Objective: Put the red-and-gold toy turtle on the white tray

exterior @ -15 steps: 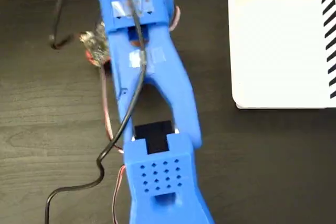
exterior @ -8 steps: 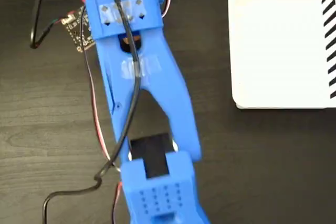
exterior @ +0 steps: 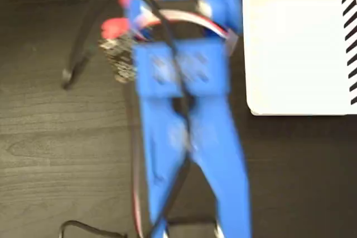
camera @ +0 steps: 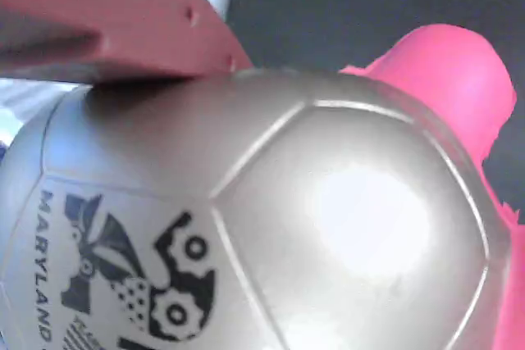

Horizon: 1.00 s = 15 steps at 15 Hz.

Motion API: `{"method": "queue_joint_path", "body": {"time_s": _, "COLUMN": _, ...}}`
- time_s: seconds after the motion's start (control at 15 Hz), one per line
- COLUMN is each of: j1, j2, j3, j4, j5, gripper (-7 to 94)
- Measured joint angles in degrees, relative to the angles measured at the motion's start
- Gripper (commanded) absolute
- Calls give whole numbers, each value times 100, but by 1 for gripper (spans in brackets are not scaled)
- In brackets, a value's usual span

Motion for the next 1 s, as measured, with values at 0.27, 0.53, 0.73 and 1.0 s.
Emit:
{"method": "queue_joint_path", "body": {"time_s": 0.27, "j1": 650, "j2": -492, "j3": -826, "j4": 185, "j5": 747, "gripper": 0}}
{"method": "queue_joint_path", "body": {"time_s": 0.53, "j1": 1705, "j2": -2259, "j3": -2769, "j4": 185, "j5": 1916, "gripper": 0}}
{"method": "queue_joint_path", "body": {"time_s": 0.73, "j1": 2338, "j2": -2619, "j3": -3023, "j4": 527, "j5": 2013, "gripper": 0}}
{"method": "queue_joint_path", "body": {"time_s": 1.0, "j1": 2804, "j2": -2602, "j3": -2101, "j4": 861, "j5": 1635, "gripper": 0}}
